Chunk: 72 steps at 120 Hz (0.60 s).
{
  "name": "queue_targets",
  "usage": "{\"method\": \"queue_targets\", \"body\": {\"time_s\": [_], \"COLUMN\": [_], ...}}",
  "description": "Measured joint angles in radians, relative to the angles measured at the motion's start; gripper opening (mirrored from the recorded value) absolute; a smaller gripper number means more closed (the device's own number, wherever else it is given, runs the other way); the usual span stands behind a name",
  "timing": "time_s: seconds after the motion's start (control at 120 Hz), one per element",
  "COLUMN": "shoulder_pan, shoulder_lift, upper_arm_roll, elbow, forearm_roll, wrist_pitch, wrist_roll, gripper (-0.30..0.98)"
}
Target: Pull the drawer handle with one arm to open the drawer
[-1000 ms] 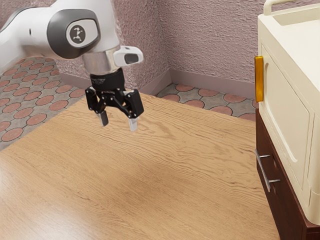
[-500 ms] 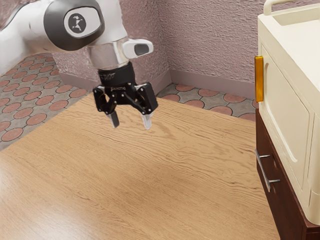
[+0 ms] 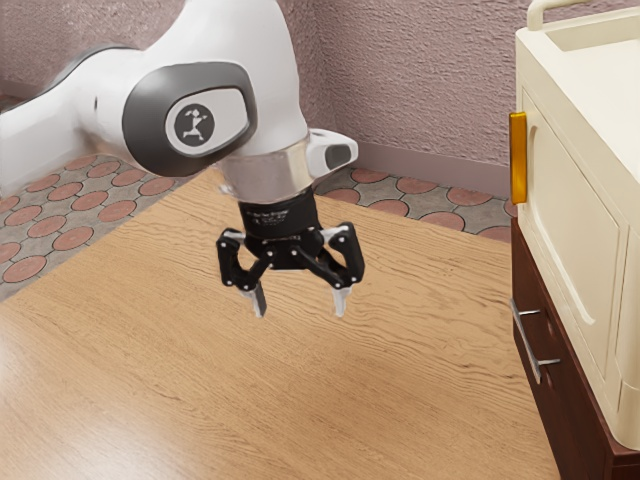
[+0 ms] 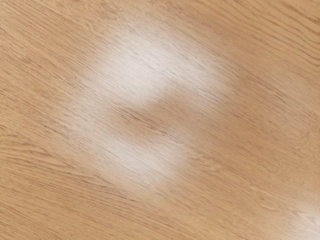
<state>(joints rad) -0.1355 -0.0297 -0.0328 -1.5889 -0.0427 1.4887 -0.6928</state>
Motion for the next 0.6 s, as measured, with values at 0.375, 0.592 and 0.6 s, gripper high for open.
{"method": "queue_targets", "body": {"time_s": [0.375,0.592,0.6], "shoulder_pan": [-0.129,-0.123,-0.121], "shoulder_lift": [-0.027,-0.016,-0.015], "upper_arm_roll": [0.001,0.000,0.000], "elbow": [-0.047,-0.042,-0.042], "forearm_roll": [0.001,-0.005,-0.005], "wrist_pitch": [0.107,0.143,0.145], "wrist_roll": [-0.202,-0.269,-0.271], "gripper": [0.69,0.69,0.69]}}
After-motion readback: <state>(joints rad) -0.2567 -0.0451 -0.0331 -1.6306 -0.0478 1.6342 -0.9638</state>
